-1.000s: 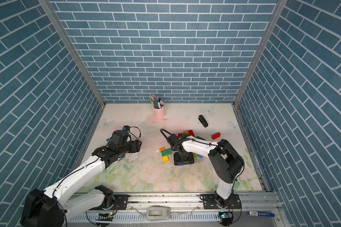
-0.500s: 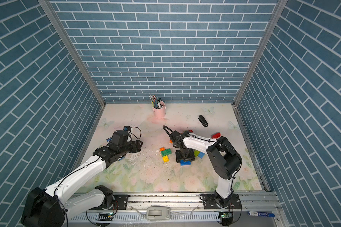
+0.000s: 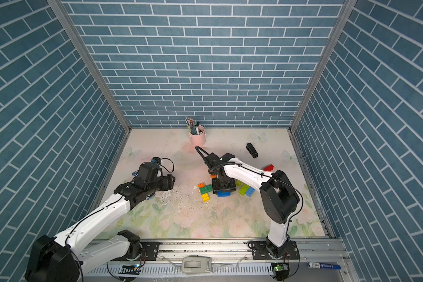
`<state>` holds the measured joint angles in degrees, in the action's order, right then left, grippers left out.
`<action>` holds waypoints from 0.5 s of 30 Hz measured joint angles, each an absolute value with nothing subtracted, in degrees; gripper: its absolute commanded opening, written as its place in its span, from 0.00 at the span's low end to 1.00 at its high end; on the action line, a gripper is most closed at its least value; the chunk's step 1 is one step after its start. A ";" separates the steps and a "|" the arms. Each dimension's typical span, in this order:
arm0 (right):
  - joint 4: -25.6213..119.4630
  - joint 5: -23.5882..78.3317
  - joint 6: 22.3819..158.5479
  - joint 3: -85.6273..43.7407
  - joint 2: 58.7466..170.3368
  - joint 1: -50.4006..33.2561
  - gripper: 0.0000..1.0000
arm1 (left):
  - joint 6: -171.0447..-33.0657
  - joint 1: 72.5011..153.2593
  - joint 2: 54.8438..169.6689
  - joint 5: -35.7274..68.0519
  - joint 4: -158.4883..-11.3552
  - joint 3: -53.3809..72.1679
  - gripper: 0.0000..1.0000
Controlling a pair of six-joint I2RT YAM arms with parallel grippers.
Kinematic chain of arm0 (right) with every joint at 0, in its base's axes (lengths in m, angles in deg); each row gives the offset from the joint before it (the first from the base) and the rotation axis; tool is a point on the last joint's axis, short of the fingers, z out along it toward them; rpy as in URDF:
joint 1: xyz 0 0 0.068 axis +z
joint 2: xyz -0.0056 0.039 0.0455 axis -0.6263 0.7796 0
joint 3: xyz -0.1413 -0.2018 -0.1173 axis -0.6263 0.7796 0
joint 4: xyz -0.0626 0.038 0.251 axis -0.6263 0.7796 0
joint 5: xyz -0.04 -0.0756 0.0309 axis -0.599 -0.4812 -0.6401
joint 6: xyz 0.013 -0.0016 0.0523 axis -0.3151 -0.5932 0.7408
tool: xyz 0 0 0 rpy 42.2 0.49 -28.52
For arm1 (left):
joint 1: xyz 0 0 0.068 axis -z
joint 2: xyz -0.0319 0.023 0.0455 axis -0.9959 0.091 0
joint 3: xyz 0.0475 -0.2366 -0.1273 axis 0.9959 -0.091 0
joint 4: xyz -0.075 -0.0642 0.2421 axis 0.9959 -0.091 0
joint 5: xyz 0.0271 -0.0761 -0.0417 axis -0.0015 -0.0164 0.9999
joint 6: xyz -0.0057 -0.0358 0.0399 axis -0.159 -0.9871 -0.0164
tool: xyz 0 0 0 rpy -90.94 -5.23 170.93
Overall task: Assemble a rectangle with lego
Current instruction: Pick up the lego brick from the center of the board.
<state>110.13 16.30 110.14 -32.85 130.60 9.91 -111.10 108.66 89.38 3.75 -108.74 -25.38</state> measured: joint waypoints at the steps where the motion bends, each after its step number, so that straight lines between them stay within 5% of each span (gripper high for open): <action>1: 110.87 16.30 109.59 -36.37 131.63 10.22 0.54 | -111.71 108.16 89.36 3.75 -108.74 -25.71 0.70; 15: 112.43 15.21 100.59 -62.45 154.89 10.98 0.48 | -115.01 106.80 90.06 3.79 -109.16 -29.60 0.70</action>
